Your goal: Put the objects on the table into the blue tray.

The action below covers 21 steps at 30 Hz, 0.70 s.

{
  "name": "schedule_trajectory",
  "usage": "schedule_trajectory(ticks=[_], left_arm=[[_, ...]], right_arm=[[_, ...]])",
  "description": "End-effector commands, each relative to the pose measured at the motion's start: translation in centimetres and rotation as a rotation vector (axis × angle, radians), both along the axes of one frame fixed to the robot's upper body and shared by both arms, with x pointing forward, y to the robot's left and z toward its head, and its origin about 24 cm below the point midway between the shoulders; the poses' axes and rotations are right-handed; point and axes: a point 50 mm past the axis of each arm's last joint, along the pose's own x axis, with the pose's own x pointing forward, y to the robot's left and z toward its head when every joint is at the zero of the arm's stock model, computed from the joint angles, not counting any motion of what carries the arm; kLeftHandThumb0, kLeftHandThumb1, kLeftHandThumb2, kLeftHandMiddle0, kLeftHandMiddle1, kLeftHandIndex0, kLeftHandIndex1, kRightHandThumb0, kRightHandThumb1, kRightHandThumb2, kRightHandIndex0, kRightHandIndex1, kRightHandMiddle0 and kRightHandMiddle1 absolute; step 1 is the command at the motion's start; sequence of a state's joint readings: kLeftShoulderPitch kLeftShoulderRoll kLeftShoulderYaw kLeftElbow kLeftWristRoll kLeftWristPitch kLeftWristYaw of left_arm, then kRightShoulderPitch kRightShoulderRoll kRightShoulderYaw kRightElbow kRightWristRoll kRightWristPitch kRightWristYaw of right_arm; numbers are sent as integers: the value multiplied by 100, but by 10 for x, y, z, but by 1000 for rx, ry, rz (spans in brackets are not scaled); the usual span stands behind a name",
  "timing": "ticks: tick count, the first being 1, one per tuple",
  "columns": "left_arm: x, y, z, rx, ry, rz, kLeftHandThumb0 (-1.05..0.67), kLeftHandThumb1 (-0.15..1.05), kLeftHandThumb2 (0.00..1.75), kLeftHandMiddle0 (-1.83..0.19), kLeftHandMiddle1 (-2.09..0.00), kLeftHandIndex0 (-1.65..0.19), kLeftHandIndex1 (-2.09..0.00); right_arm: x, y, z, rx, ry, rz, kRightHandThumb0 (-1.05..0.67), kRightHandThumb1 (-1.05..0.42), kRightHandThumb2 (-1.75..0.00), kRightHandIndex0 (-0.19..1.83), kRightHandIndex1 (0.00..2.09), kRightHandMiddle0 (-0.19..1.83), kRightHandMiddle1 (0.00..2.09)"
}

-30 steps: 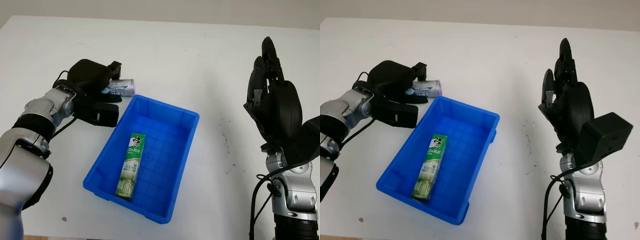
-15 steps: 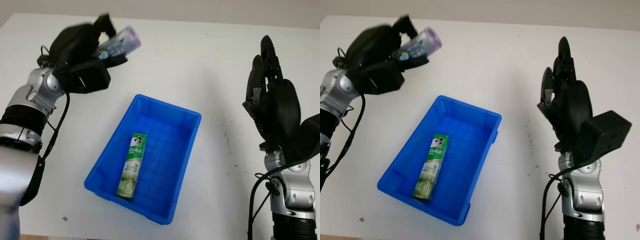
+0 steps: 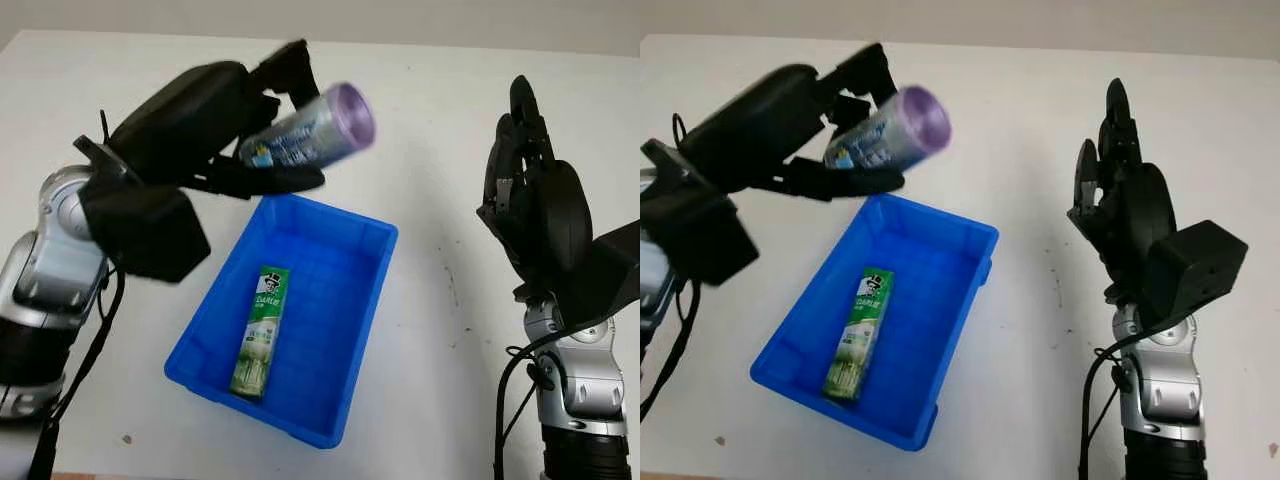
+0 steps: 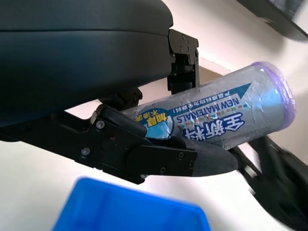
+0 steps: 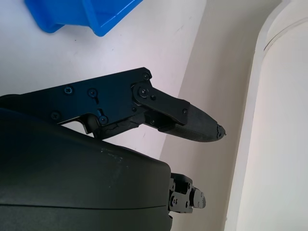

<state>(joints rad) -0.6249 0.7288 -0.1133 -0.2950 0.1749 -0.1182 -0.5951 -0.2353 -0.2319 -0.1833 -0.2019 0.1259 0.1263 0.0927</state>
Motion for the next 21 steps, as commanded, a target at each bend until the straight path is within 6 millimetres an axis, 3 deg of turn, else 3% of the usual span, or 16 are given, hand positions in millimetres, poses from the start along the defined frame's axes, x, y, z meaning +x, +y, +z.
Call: schedule_trajectory(ticks=[1,2,3,4,5,6,7,9,12,21], left_arm=[[-7,-1,-1,121,39,4,-52,105,43,-78,-209,-9,-206],[-9,-1,-1,196,65,12,-56,105,43,-62,-209,-5,-195],[-10,-2,-2,265,87,12,-59,105,40,-44,-173,-1,-157],[-11,-3,-3,322,115,11,-60,105,35,-52,-108,-9,-113],[-10,-3,-5,354,141,0,-60,105,35,-57,-67,-13,-84],[-9,-3,-8,371,164,-12,-60,105,32,-55,-33,-16,-53],[-8,-3,-11,388,187,-25,-61,105,31,-50,-19,-16,-38],[-7,-4,-16,417,210,-55,-61,105,27,-14,-4,-8,-15],[-4,-7,-20,422,262,-79,-58,105,20,14,-1,2,-5],[5,0,-14,293,280,-97,-47,98,5,19,0,13,-3]], right_arm=[[-2,-1,3,-1,-15,-9,-58,-105,-75,-16,5,-15,5],[-2,0,3,1,-15,-8,-58,-105,-75,-17,5,-16,5],[-2,0,3,2,-15,-9,-58,-105,-75,-17,5,-16,5],[-3,0,3,3,-13,-7,-58,-105,-75,-17,5,-16,5],[-3,0,3,4,-13,-7,-58,-105,-75,-17,5,-16,5],[-4,1,3,6,-13,-6,-57,-105,-75,-17,5,-16,5],[-4,1,3,8,-13,-6,-57,-105,-75,-17,5,-16,5],[-4,1,2,18,-11,-4,-57,-105,-75,-17,5,-17,5],[-5,1,1,23,-7,-3,-56,-105,-75,-18,5,-18,4],[-6,0,-2,23,-6,-2,-58,-105,-74,-18,3,-18,3]])
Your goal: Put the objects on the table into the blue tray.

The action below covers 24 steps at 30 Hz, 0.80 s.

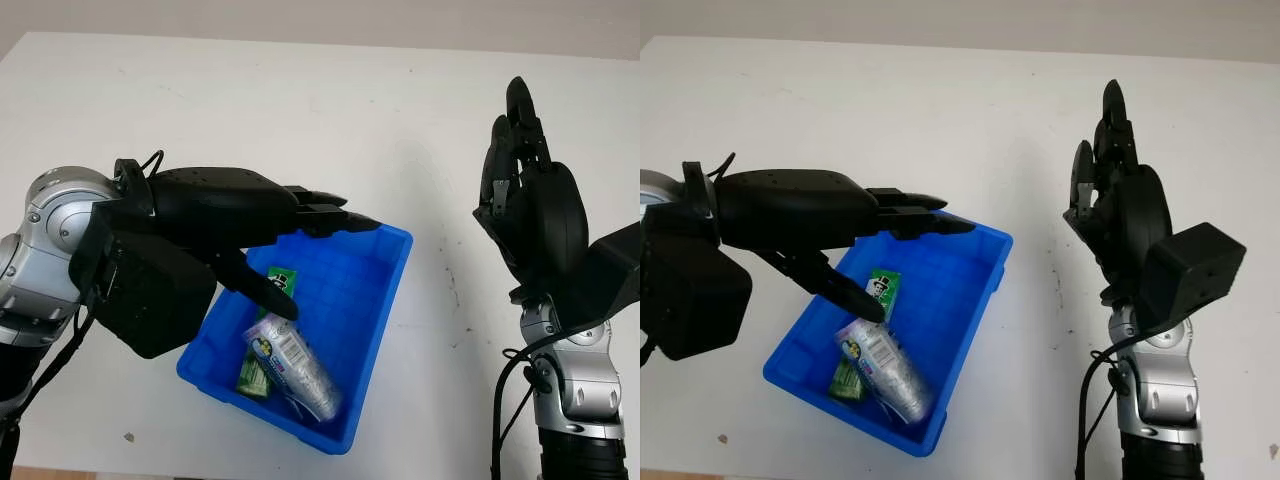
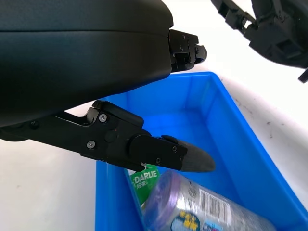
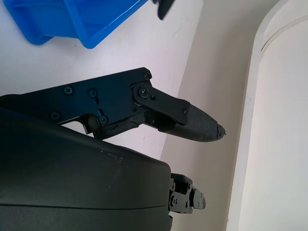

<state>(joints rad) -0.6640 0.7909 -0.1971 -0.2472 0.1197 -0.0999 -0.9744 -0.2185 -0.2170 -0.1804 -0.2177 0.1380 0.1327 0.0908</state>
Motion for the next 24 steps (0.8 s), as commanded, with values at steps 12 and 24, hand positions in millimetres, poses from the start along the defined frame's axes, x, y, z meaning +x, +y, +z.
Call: schedule_trajectory(ticks=[12,24], left_arm=[[47,61,1,-960,-18,317,-75,104,50,5,-6,6,-7],[65,95,-81,-1222,138,628,-77,105,64,19,0,19,0]], right_arm=[[-1,3,2,0,-4,-3,-56,-105,-75,-18,4,-18,4],[0,3,2,16,5,-14,-58,-105,-76,-16,5,-16,4]])
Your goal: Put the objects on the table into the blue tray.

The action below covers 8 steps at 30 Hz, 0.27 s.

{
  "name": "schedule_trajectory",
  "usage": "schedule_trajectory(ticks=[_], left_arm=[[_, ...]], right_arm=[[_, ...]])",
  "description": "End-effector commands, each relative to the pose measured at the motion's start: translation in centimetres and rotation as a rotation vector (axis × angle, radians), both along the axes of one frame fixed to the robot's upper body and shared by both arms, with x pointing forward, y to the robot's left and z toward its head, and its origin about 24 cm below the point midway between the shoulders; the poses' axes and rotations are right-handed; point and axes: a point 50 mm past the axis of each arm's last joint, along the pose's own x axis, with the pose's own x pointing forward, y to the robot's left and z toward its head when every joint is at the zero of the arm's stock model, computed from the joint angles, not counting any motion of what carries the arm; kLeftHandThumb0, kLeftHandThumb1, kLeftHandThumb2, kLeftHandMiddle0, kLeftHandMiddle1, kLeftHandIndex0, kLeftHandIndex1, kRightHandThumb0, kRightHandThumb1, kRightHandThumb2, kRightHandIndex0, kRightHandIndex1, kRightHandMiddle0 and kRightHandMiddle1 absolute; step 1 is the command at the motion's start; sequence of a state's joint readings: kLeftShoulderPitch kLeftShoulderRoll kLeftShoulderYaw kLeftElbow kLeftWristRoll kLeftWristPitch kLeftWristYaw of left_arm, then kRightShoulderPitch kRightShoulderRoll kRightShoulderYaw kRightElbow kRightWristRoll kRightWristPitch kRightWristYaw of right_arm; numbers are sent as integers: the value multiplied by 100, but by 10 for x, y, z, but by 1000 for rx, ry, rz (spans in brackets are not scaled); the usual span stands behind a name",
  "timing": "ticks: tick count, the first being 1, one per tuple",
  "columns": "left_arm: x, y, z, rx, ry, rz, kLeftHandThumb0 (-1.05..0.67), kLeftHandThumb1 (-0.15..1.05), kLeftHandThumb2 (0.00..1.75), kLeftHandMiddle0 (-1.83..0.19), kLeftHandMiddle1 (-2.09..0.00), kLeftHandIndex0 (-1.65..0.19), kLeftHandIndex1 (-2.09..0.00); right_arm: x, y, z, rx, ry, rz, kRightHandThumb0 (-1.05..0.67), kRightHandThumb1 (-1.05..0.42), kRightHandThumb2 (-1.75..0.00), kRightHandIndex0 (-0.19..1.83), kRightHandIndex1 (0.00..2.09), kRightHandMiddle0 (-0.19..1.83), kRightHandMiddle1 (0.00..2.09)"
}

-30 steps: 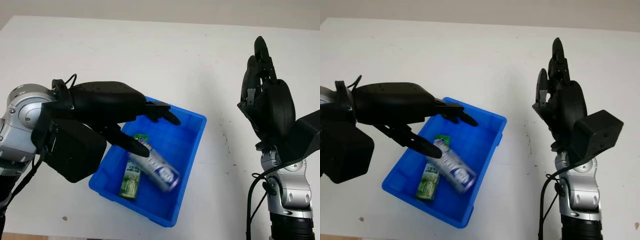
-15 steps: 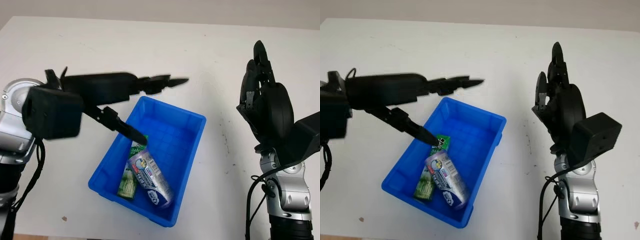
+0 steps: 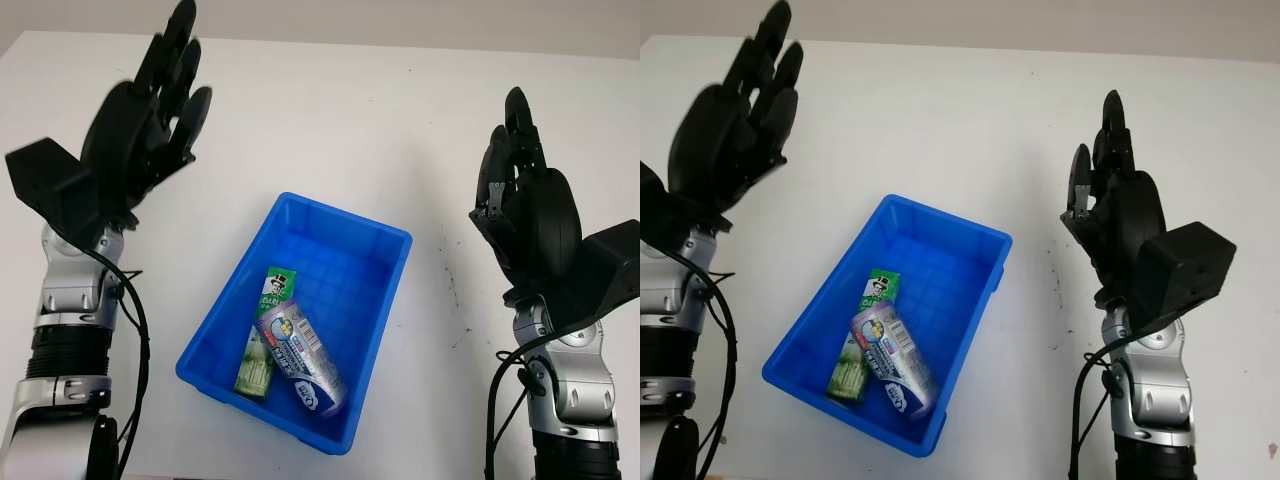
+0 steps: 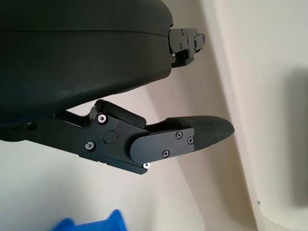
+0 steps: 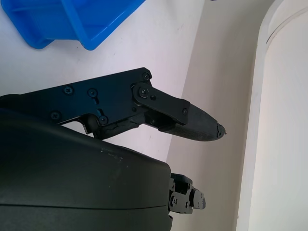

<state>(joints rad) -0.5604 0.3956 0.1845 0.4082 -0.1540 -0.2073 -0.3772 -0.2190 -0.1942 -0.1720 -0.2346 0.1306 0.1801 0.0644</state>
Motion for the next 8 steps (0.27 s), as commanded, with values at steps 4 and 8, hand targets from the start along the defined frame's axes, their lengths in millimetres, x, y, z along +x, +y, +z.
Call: schedule_trajectory(ticks=[4,8], left_arm=[[-1,11,-16,-48,58,66,-79,105,65,19,0,19,0],[-2,13,-25,-51,73,84,-77,105,68,19,0,19,0]], right_arm=[[0,-4,6,-11,-24,-3,-58,-105,-76,-17,5,-17,4],[-1,-6,8,-22,-16,-7,-60,-105,-75,-18,4,-18,4]])
